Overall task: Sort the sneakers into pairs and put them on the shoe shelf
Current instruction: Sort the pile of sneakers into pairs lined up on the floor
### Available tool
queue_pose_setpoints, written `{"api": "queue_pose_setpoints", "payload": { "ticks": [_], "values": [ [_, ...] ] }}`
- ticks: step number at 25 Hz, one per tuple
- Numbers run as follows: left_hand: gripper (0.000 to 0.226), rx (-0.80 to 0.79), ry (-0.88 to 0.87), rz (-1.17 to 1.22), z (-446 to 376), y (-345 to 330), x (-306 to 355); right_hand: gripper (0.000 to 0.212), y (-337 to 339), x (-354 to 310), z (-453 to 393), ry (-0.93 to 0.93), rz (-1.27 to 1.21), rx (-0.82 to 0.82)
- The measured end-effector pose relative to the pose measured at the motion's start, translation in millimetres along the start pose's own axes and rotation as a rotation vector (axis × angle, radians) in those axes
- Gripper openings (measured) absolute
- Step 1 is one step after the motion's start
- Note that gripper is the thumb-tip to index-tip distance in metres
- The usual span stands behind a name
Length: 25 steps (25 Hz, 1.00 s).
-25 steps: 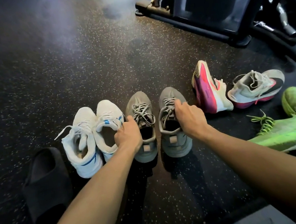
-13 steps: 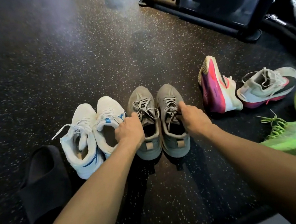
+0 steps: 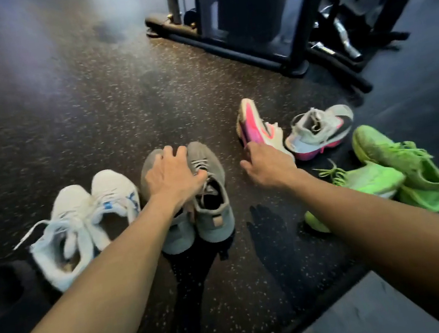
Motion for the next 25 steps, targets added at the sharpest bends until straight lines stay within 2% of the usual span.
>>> {"api": "queue_pose_setpoints", "payload": {
  "ticks": [3,7,12,17,21,25],
  "values": [
    [0.061,-0.033,-0.114,-0.021,-4.2,-9.1,55.7,0.044,30.9,39.9,14.2,-0.072,0.051,0.036],
    [0.063,-0.080,-0.225,-0.033,-8.4,-18.1,120.3,0.039,62.0,94.2,23.9,-0.177,0.047,0.098],
    [0.067,-0.171,-0.367,-0.082,-19.3,-44.1,189.9,0.044,84.8,153.7,19.4,-0.265,0.111,0.151],
    [0.064,-0.189,-0.509,-0.173,-30.7,-81.2,242.6,0.047,65.6,195.2,-13.2,-0.279,0.106,0.116],
    [0.060,-0.275,-0.608,-0.211,-26.8,-123.5,265.9,0.049,33.5,218.7,-38.2,-0.267,0.061,0.096],
    [0.050,-0.157,-0.754,-0.311,-20.1,-136.9,278.9,0.038,-5.6,220.6,-48.5,-0.200,-0.002,0.054]
  ]
}}
Point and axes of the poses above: each hand's wrist, its own z-axis away from the middle knuckle, its own y-axis out of the back of the hand, x = y × z, the point moved 9 cm from there along -z, towards the middle knuckle, and after that the axes turned 11 degrees about y, right-handed, at the moved point
